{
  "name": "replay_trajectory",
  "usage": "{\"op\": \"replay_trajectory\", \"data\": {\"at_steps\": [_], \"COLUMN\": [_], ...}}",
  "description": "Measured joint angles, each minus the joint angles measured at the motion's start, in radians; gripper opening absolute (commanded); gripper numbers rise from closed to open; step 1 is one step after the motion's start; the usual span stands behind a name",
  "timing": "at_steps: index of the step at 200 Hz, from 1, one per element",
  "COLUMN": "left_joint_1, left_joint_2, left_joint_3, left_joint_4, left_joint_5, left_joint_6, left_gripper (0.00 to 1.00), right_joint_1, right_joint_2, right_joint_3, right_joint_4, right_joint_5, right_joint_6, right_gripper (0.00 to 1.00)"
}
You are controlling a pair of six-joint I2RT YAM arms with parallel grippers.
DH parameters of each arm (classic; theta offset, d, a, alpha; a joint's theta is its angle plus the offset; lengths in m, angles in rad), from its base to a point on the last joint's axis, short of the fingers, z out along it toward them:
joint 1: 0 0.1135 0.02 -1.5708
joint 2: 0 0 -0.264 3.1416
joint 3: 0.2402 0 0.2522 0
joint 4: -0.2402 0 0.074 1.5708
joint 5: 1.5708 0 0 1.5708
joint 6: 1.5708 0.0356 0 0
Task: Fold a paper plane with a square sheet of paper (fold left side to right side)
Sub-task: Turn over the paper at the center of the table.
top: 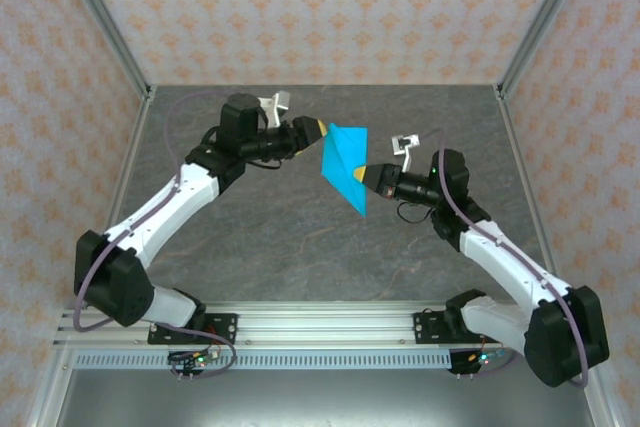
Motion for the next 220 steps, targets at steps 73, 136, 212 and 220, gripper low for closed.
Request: {"op": "replay_trajectory", "data": {"at_steps": [73, 136, 212, 220], "left_joint_1": [-0.057, -0.063, -0.063, -0.062], "left_joint_2": [-0.41, -0.562, -0.593, -0.597], "left_joint_3": [-0.178, -0.257, -0.258, -0.258], "left_joint_4": [-0.196, -0.27, -0.31, -0.312], "left_joint_5": [-0.423, -0.648, -0.73, -0.733], "left_joint_6": [0.21, 0.242, 0.254, 0.256], "left_gripper": [0.69, 0.77, 0.8, 0.8], "right_joint_1": [0.231, 0.543, 0.658, 0.659], "right_joint_2": [0.071, 0.625, 1.163, 1.181], "right_joint_3": [0.307, 0.661, 0.919, 0.935], "right_joint_4": [-0.711, -1.136, -1.349, -1.355], "right_joint_5": [0.649, 1.405, 1.717, 1.715], "right_joint_6": [-0.344, -0.381, -0.363, -0.363], "right_gripper": [0.06, 0.06, 0.08, 0.1]}}
